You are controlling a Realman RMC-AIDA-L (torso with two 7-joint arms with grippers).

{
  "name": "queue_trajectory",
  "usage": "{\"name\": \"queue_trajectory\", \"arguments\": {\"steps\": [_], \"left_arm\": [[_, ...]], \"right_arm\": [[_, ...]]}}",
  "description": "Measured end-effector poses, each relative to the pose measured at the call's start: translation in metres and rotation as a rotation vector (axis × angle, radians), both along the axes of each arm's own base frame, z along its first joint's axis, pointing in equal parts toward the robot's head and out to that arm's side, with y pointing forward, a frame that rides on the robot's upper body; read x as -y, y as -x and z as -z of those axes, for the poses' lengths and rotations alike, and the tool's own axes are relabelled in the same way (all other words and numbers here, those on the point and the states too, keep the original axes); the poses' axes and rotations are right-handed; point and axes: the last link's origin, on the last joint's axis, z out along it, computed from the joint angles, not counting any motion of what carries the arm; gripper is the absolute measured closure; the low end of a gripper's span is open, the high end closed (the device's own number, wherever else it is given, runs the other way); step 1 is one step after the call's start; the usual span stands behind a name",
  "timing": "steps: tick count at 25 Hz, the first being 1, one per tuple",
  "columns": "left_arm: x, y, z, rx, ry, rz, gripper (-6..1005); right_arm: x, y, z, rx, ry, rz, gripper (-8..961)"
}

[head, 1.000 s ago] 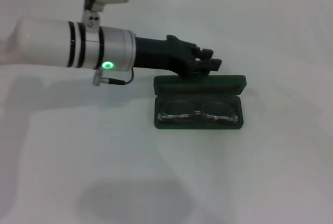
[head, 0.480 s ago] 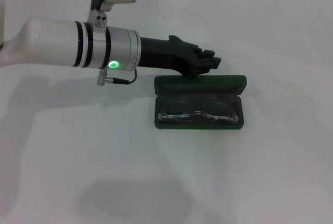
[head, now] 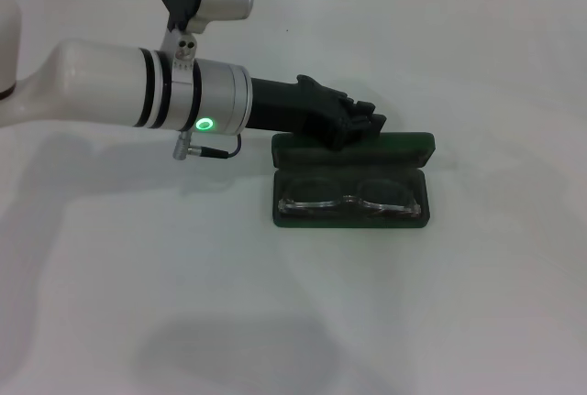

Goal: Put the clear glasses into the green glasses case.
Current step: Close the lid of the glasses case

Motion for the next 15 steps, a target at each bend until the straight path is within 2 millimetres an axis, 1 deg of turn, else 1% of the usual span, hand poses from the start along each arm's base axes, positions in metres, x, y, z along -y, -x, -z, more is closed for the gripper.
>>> {"name": "queue_trajectory", "arguments": {"steps": [9,15], "left_arm": [[0.0011,0.0043,0.0044,-0.011,0.004,-0.019,784],[0.0027,0.0083,0.0046,-0.016,0.006,-0.027,784]], "right_arm": [[-0.0030,0.0001,0.0001,0.002,-0.003,0.004,518],[-0.0064,0.0005,0.0045,-0.010,-0.001,0.000,518]]}}
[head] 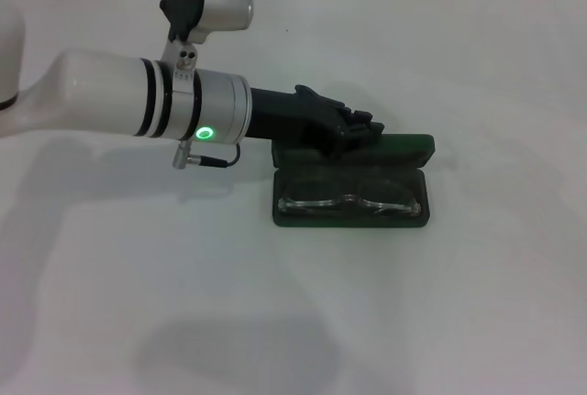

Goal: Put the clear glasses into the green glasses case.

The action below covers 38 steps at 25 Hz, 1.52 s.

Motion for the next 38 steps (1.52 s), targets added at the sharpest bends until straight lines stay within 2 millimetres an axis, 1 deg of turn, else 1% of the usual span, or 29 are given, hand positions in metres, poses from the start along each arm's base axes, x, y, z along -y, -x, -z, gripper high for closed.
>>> {"name": "queue_trajectory", "arguments": {"steps": [13,22,25,28,31,33,35,36,38], "left_arm": [[0.015,0.007,0.008,-0.021,0.050,0.035,783],[0.025,0.017,0.013,-0.026,0.066,0.037,780],[0.027,0.015,0.012,0.000,0.067,0.050,777],[0.027,0.007,0.006,0.061,0.067,0.068,775],[0.032,-0.003,-0.003,0.120,0.100,0.108,772],[0.040,-0.008,-0.012,0.167,0.131,0.147,771],[0.053,-0.010,-0.027,0.235,0.148,0.218,769],[0.059,-0.011,-0.032,0.263,0.150,0.252,740],[0.073,-0.011,-0.051,0.347,0.131,0.349,682]], "right_arm": [[-0.004,0.000,0.004,0.001,0.006,-0.002,519],[-0.004,0.000,0.004,0.004,0.004,-0.004,518],[-0.004,0.000,0.004,0.004,0.004,-0.004,517],[-0.003,-0.001,0.004,0.004,0.004,-0.001,516],[-0.001,-0.001,0.006,0.012,0.016,-0.004,516],[-0.004,0.003,0.011,0.032,0.049,-0.024,515],[-0.009,0.010,0.021,0.067,0.112,-0.068,515],[-0.011,0.015,0.026,0.081,0.146,-0.092,514],[-0.015,0.025,0.038,0.119,0.223,-0.157,514]]}}
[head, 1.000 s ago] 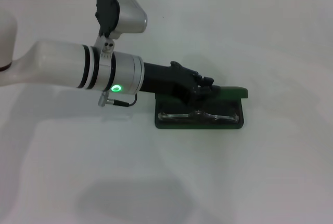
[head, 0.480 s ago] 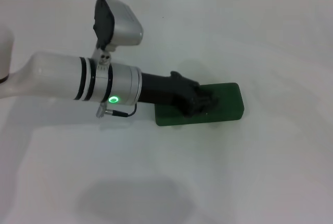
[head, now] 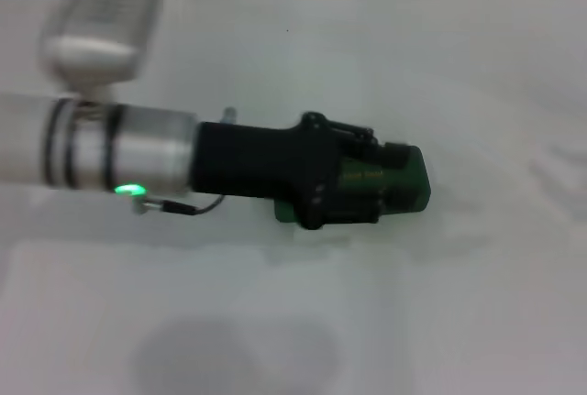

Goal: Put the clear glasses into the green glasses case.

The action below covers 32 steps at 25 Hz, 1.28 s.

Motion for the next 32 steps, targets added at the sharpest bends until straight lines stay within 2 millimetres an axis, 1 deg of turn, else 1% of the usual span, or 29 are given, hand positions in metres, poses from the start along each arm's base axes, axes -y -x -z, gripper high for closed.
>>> {"name": "queue_trajectory", "arguments": {"steps": [1,2,4,5,6,7,8,9,11,16,20,24,27,32], "left_arm": [[0.005,0.001,-0.008,0.037,-0.007,0.020,652],[0.008,0.002,-0.018,0.081,-0.017,0.020,623],[0.013,0.008,-0.038,0.152,-0.024,-0.010,568],[0.014,0.011,-0.044,0.171,-0.025,-0.025,543],[0.014,0.017,-0.054,0.198,-0.030,-0.051,517],[0.015,0.020,-0.058,0.207,-0.028,-0.066,491],[0.017,0.032,-0.070,0.222,-0.025,-0.097,465],[0.017,0.032,-0.070,0.222,-0.025,-0.097,440],[0.019,0.040,-0.076,0.213,-0.023,-0.113,388],[0.025,0.058,-0.083,0.185,-0.042,-0.151,345],[0.030,0.065,-0.082,0.172,-0.041,-0.170,345],[0.031,0.064,-0.078,0.169,-0.031,-0.170,345],[0.032,0.063,-0.077,0.173,-0.028,-0.171,345],[0.034,0.066,-0.076,0.178,-0.029,-0.183,345]], "right_arm": [[-0.003,0.012,0.011,0.035,0.073,-0.075,513],[-0.003,0.012,0.011,0.035,0.073,-0.075,513],[-0.006,0.025,0.023,0.051,0.136,-0.144,513],[-0.006,0.031,0.028,0.051,0.160,-0.177,512],[-0.007,0.039,0.033,0.050,0.186,-0.220,512],[-0.008,0.044,0.038,0.044,0.200,-0.250,495],[-0.010,0.060,0.049,0.032,0.237,-0.327,477],[-0.010,0.060,0.049,0.032,0.237,-0.327,460],[-0.013,0.070,0.058,0.021,0.264,-0.377,425],[-0.027,0.097,0.083,0.004,0.338,-0.473,237],[-0.041,0.117,0.102,0.034,0.384,-0.530,237],[-0.047,0.126,0.116,0.071,0.425,-0.552,237],[-0.047,0.128,0.118,0.076,0.429,-0.559,237],[-0.048,0.129,0.116,0.059,0.408,-0.557,237]]}}
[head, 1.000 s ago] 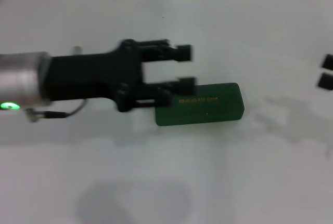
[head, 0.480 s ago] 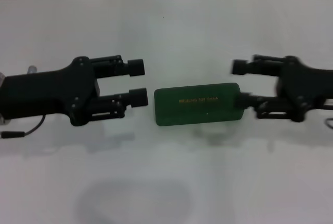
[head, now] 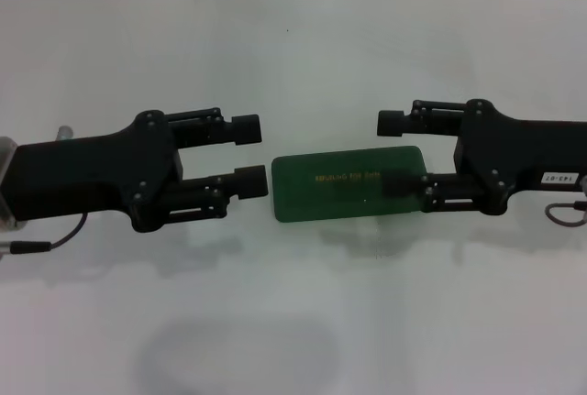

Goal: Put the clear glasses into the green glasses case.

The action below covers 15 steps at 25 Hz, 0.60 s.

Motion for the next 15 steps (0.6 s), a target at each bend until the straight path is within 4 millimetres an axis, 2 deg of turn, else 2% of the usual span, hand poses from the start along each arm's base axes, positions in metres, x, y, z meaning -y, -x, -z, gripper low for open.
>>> {"name": "queue_trajectory", "arguments": {"steps": [15], "left_arm": [[0.0046,0.0058,0.0042,-0.019,0.021,-0.017,345]], "right_arm": [[0.0026,-0.0015,-0.0002,-0.013,0.001,0.007,237]]}}
